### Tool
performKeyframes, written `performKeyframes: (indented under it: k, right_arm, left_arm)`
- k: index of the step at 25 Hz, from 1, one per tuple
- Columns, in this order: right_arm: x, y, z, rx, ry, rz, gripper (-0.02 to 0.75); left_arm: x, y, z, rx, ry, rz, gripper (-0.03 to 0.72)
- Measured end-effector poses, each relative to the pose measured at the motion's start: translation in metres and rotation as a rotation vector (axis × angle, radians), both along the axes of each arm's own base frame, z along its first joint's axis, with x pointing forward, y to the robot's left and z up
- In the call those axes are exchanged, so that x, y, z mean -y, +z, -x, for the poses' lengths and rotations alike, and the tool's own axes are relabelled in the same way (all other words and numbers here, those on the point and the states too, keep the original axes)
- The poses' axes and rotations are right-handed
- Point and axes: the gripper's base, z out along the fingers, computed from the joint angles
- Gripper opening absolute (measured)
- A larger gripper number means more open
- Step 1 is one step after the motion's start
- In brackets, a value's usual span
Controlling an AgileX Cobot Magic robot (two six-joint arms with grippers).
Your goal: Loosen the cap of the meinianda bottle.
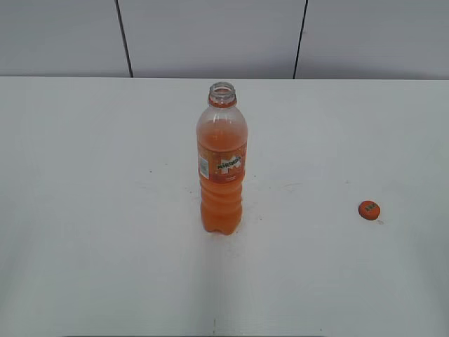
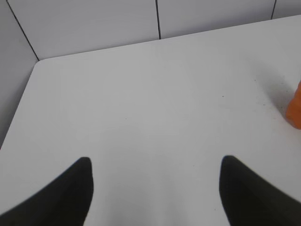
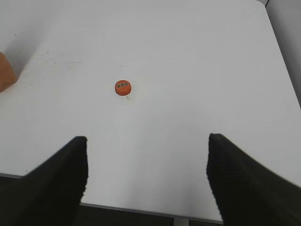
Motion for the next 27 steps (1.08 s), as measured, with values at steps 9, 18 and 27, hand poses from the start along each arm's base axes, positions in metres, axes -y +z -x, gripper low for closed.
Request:
performKeyframes:
  k: [9, 18, 27]
  right_arm:
    - [0.0001, 0.0, 0.0002, 0.0, -0.082, -0.003, 0.589]
    - [0.0001, 0.0, 0.0002, 0.0, -0.101, -0.003, 0.588]
    - [0.0001, 0.0, 0.0002, 0.0, -0.102, -0.004, 0.587]
  left_arm:
    - [0.0, 0.0, 0.0, 0.0, 0.0, 0.0, 0.508]
    - [0.0, 0.0, 0.0, 0.0, 0.0, 0.0, 0.508]
    - [0.0, 0.0, 0.0, 0.0, 0.0, 0.0, 0.507]
